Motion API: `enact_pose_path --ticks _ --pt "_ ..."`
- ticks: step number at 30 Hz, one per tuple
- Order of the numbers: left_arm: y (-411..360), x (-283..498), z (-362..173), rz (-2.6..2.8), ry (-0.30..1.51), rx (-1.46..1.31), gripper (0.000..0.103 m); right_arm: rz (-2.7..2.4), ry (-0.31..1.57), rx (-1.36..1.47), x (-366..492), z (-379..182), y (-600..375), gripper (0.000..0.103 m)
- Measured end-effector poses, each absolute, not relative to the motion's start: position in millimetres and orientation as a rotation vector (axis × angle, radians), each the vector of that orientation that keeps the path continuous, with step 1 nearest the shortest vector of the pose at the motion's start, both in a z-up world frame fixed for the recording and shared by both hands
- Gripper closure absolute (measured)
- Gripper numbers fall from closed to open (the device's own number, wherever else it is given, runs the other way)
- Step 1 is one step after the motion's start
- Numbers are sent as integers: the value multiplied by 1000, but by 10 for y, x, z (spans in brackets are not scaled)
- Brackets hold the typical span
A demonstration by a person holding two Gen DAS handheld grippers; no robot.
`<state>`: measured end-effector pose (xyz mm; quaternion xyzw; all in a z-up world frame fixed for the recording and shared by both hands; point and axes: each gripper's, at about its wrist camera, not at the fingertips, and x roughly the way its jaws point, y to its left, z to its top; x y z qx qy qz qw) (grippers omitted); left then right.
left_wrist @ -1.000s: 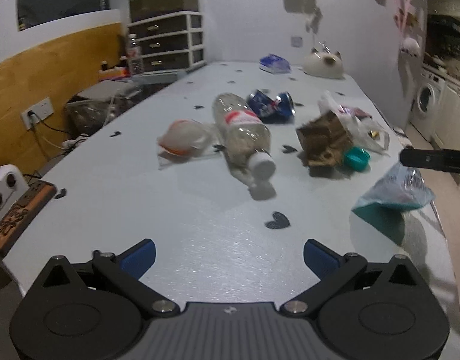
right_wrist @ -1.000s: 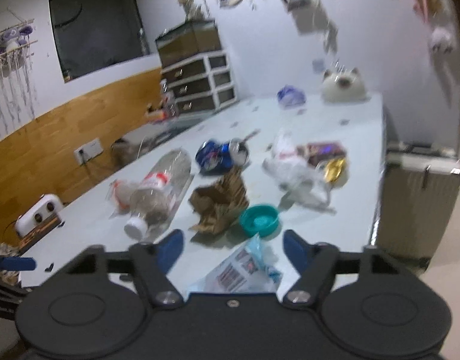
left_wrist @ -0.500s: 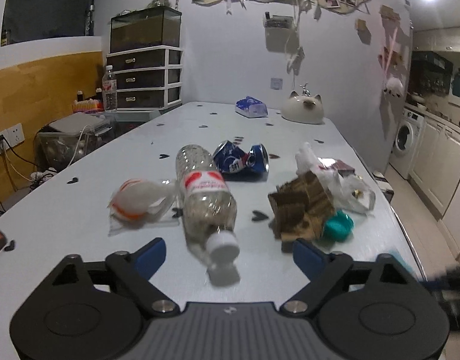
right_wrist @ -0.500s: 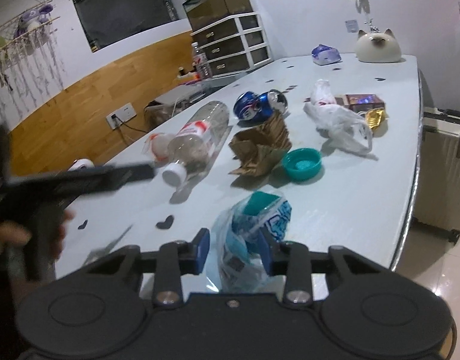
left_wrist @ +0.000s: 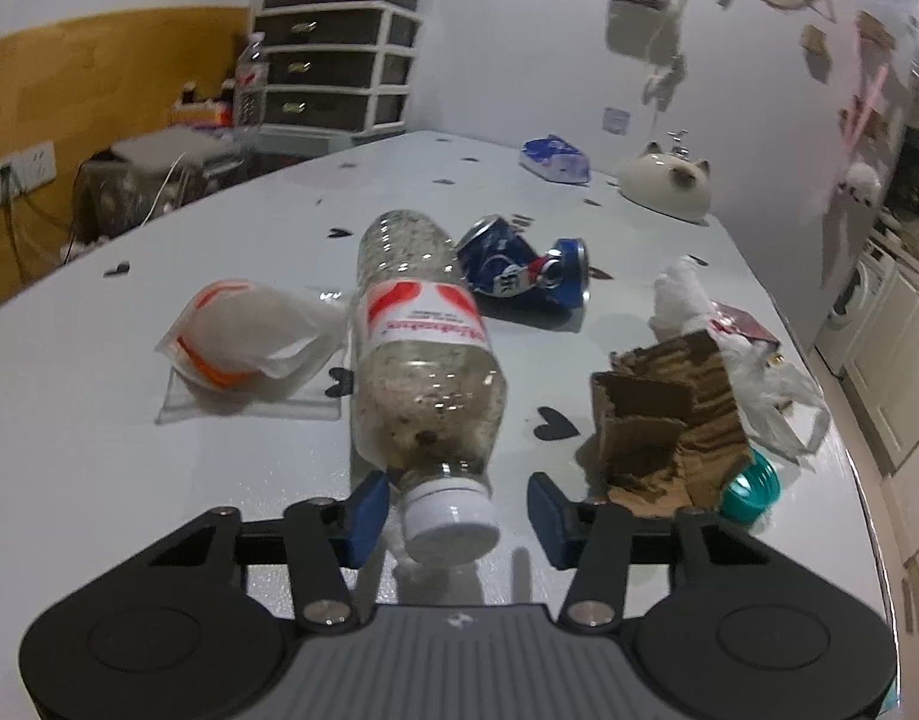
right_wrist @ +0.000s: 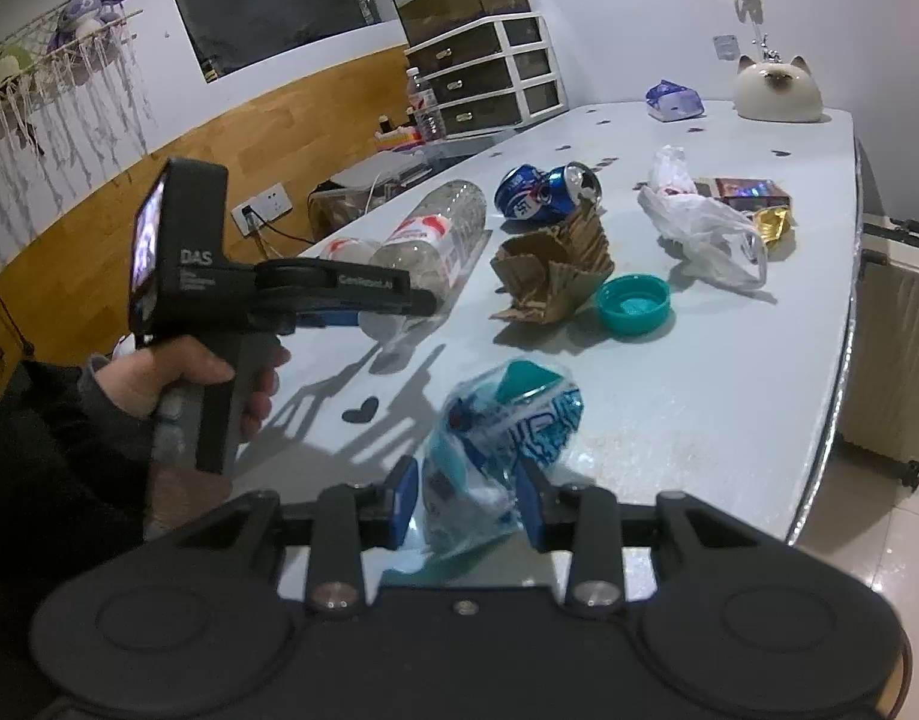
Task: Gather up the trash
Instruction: 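Grasp the clear water bottle with the left gripper while the right grips the blue snack bag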
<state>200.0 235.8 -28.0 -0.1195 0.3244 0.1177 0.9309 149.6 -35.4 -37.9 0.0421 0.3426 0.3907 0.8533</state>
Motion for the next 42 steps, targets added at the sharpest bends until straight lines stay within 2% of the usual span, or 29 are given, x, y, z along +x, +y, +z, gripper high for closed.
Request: enact_pose_path --ticks 1,2,3,6,8,13,15,18,19,20,21,22,23,25,30,34,35,38,42 --pt "2385 2010 -286 243 667 -259 59 819 721 93 1505 -364 -352 63" --pt "2393 2015 -287 241 670 -268 62 815 719 101 1519 -347 -351 57" --pt "2411 2012 -288 236 674 -278 62 811 715 107 1526 -328 -348 50" --pt "2407 1954 -286 215 686 -272 67 804 701 101 1535 -272 -335 41" --pt "2386 1864 -289 181 702 -268 69 794 704 92 1547 -258 -313 41" --pt "2299 1344 -273 70 747 -213 69 805 727 75 1541 -281 -288 45" --pt "2268 1127 -248 23 772 -186 69 816 736 71 1529 -293 -286 49" --pt "2225 868 -195 -19 803 -134 67 811 743 61 1528 -319 -273 50" --pt "2218 830 -175 -21 807 -120 60 807 747 63 1539 -327 -272 50" --pt "2215 803 -151 -22 808 -108 43 802 752 70 1555 -331 -269 50" --pt "2214 783 -119 -20 801 -95 35 798 754 77 1564 -333 -269 50" --pt "2203 773 -80 -10 785 -71 21 790 754 87 1576 -328 -263 50" --pt "2192 800 -36 2 776 -52 18 790 752 94 1576 -318 -258 52" --pt "2191 887 40 10 761 -23 18 803 748 93 1559 -297 -230 55" --pt "2244 1287 115 -4 778 -43 18 814 731 82 1521 -228 -132 69" --pt "2225 1582 64 -31 840 -74 18 765 741 90 1536 -214 -147 68" --pt "2224 1643 42 -44 860 -79 17 757 744 106 1541 -218 -179 65" --pt "2234 1750 -32 -54 902 -102 17 715 790 202 1644 -259 -284 20" --pt "2274 1858 -113 -47 949 -140 17 703 858 273 1810 -366 -257 19"
